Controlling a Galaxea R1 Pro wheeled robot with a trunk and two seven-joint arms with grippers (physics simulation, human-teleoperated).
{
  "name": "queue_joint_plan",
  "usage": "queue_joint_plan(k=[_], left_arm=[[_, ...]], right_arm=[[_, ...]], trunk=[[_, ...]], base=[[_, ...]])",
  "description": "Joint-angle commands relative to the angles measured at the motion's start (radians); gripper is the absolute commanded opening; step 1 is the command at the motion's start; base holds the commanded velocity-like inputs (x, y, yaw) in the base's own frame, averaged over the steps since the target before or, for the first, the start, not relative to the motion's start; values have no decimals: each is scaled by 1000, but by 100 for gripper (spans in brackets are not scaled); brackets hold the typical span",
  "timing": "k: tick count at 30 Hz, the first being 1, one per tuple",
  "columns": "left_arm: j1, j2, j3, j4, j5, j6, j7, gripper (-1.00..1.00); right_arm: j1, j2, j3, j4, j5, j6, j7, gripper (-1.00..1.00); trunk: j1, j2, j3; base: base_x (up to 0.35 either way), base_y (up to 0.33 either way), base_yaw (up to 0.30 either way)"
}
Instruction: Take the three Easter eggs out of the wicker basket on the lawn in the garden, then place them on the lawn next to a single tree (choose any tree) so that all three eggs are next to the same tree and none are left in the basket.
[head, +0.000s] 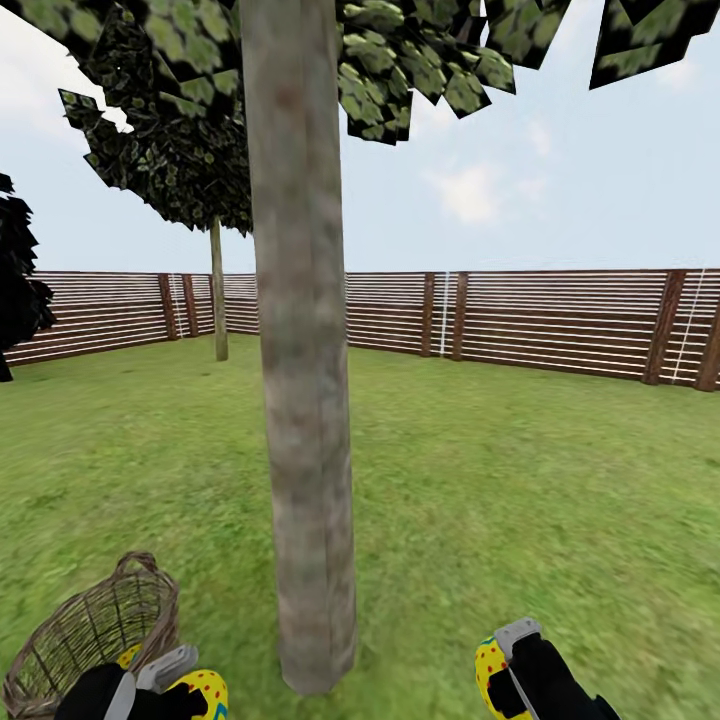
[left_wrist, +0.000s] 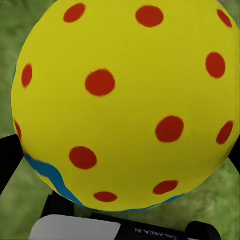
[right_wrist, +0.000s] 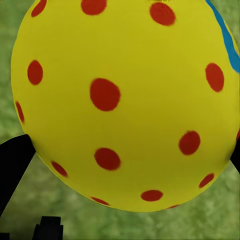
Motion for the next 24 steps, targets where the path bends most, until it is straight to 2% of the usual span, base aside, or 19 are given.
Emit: queue_joint_plan(k=[1, 5, 7, 9, 11, 13, 24], left_arm=[[-1, 0, 2, -1, 2, 5, -3, -100], [-1, 5, 2, -4, 2, 5, -9, -100], [-1, 11, 5, -14, 2, 6, -13, -100], [-1, 32, 8, -35, 0, 6, -13, -100], [-1, 58, 8, -42, 0, 8, -15, -100], [-1, 64, 8, -46, 1, 9, -15, -100], [-1, 59, 4, -44, 1, 8, -13, -100]], right_arm=[[-1, -1, 3, -1, 10, 5, 7, -100], [-1, -3, -1, -1, 8, 5, 8, -100], [-1, -15, -12, -3, 7, 5, 9, -100], [-1, -22, -80, -3, 7, 8, 11, -100], [-1, -26, -98, -9, 7, 8, 11, -100], [-1, -26, -100, -10, 7, 8, 11, -100], [-1, -25, -100, -13, 7, 8, 10, -100]], trunk=[[4, -8, -4], [19, -36, -17], [27, -50, -23], [35, -64, -29], [42, -78, -36], [50, -92, -42], [92, -169, -76]], base=[[9, 0, 0], [1, 0, 0], [0, 0, 0], [0, 0, 0], [0, 0, 0], [0, 0, 0], [0, 0, 0]])
